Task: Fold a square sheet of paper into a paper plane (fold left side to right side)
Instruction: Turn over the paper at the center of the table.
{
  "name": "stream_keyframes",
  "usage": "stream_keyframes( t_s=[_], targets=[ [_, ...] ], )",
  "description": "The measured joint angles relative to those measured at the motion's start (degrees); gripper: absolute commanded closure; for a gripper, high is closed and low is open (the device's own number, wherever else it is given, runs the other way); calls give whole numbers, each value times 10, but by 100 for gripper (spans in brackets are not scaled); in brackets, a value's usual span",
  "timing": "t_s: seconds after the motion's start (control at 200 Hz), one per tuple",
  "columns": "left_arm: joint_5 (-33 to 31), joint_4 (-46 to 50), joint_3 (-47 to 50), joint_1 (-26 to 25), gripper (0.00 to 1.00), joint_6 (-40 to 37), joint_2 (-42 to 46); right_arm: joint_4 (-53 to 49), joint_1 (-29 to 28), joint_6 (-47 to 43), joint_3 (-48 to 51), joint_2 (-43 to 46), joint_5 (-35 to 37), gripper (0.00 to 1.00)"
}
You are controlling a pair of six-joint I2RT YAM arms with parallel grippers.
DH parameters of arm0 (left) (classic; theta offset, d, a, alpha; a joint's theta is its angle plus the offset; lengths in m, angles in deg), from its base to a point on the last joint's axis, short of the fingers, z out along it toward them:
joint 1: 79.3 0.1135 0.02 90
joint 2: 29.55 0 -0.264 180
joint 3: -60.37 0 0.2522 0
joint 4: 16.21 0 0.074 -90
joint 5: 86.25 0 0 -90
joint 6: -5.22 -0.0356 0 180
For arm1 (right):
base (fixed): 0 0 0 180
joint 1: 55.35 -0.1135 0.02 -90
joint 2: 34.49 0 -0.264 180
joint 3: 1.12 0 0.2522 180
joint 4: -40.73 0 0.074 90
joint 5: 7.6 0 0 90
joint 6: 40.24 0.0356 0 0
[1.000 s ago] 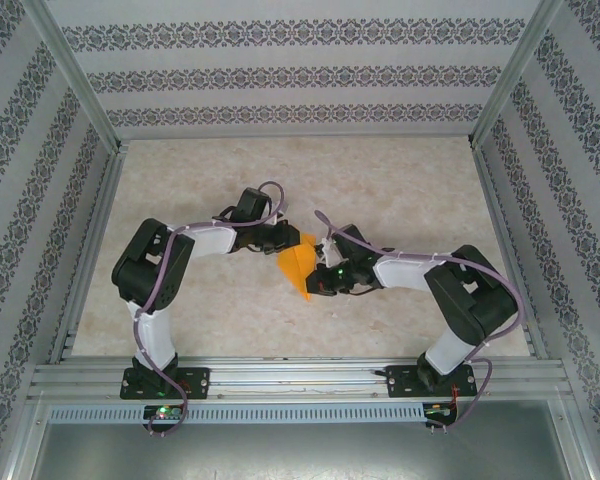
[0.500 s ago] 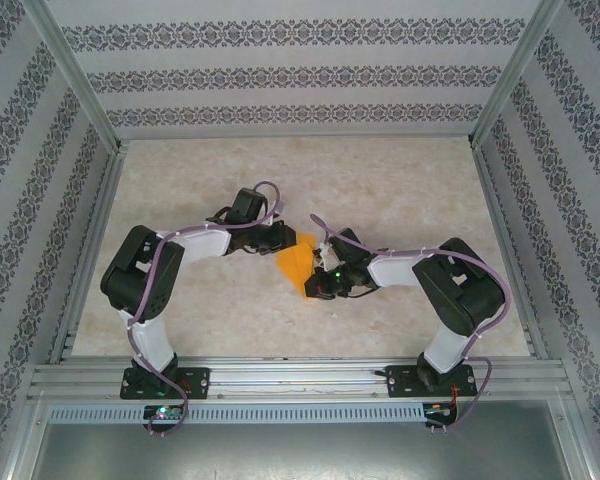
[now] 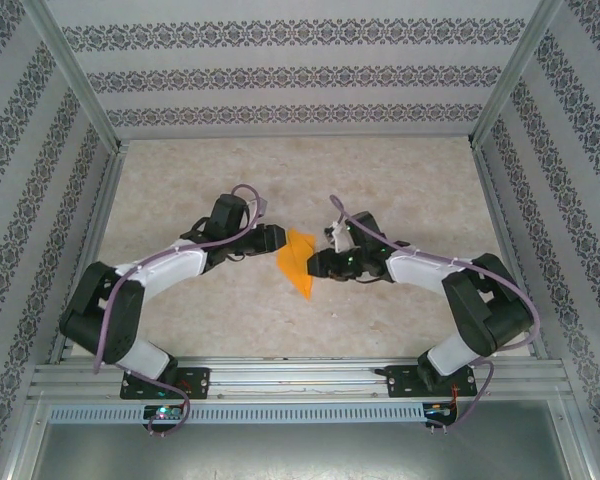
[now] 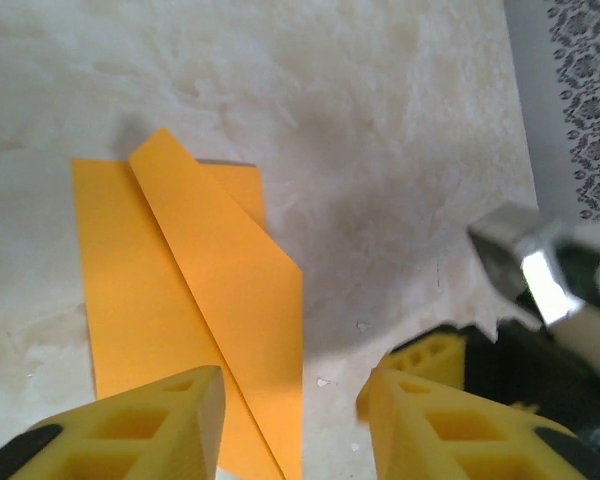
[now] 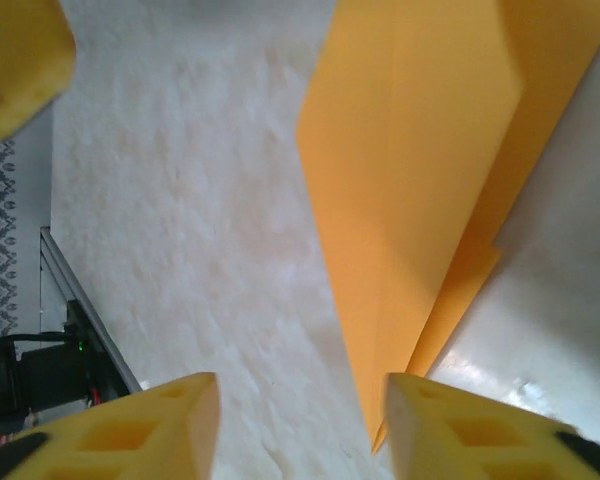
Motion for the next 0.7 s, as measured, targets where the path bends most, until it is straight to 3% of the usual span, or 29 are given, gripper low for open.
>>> stream_keyframes(
  t_s=[0.315, 0.704],
  targets=[
    [-65, -26, 85, 11, 44, -9, 122, 20, 28, -42, -48, -76, 3, 50],
    [-74, -37, 110, 29, 42, -8, 137, 71, 26, -43, -63, -151, -10, 65]
  ],
)
